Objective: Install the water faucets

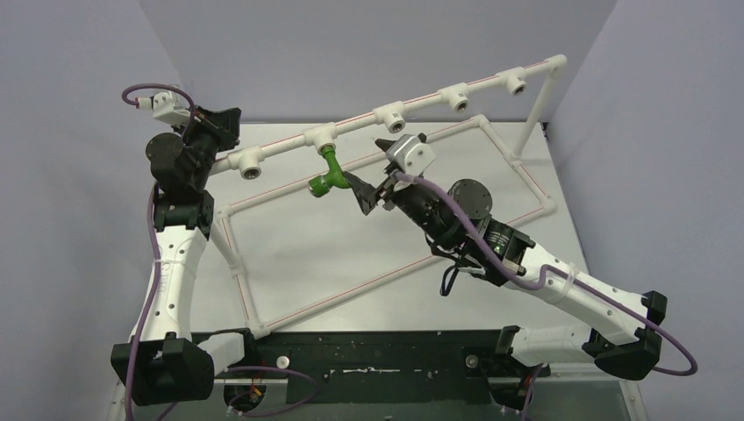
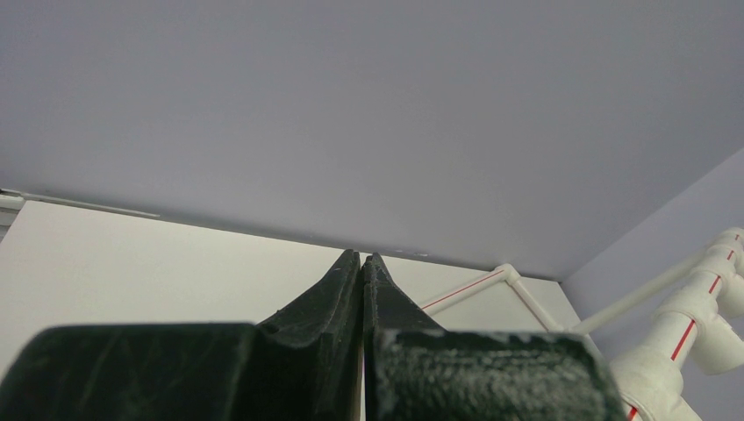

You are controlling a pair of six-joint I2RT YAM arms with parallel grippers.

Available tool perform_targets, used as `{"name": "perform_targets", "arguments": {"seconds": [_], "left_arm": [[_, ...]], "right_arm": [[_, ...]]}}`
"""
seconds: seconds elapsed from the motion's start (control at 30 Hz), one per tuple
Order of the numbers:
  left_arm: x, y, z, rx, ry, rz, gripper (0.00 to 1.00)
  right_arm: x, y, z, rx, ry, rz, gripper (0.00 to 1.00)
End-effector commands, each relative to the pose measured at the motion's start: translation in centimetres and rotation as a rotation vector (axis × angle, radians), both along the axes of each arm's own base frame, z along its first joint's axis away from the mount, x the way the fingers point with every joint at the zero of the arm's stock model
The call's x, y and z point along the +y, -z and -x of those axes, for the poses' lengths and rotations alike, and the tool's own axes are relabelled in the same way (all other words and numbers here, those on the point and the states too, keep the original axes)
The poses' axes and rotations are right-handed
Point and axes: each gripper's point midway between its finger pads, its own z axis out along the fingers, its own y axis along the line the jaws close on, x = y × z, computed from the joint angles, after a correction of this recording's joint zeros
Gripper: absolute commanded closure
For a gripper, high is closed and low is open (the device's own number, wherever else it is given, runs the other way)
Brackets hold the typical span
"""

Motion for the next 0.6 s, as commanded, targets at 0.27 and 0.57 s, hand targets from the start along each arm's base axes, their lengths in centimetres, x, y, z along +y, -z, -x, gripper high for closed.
{"name": "perform_targets", "arguments": {"seconds": [0.27,0.57], "left_arm": [[0.3,18.7,1.6,0.591,-0.004,0.039,1.0],[0.2,18.7,1.5,0.592,0.005,0.046,1.0]], "right_arm": [[0.2,3.5,1.8,-0.578,-0.161,0.733,0.24],[0.8,5.5,0.1,-0.784,-0.036,1.071,0.22]]}}
